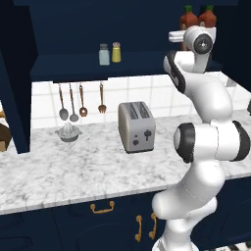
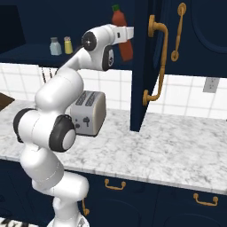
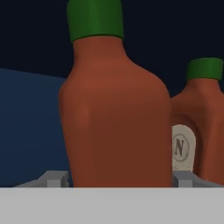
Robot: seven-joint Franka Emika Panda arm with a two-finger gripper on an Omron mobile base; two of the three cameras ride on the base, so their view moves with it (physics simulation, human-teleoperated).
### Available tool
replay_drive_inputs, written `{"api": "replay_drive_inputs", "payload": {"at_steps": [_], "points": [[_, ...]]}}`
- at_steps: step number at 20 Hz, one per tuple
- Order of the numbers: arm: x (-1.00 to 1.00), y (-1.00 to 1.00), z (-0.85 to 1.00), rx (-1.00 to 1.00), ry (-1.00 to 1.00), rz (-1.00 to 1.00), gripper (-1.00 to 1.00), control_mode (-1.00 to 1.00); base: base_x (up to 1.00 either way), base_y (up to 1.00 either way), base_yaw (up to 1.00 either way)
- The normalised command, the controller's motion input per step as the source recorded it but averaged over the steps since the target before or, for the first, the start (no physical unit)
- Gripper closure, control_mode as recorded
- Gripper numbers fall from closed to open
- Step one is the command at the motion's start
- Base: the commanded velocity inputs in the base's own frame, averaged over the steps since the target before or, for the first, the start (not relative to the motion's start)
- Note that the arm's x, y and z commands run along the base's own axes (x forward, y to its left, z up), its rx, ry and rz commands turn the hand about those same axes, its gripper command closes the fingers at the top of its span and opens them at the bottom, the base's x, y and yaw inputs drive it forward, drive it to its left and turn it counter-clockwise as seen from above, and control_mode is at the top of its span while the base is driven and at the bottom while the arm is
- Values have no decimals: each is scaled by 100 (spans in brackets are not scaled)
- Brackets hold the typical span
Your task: Put the shaker and condiment bottle from the counter next to their counterparts in the cabinet.
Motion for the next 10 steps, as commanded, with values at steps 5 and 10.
{"api": "replay_drive_inputs", "payload": {"at_steps": [5, 10], "points": [[15, 7, -1, 0, 0, 0, -100, -100, 0, 0, 0], [-1, 14, 1, 0, 0, 0, -100, -100, 0, 0, 0]]}}
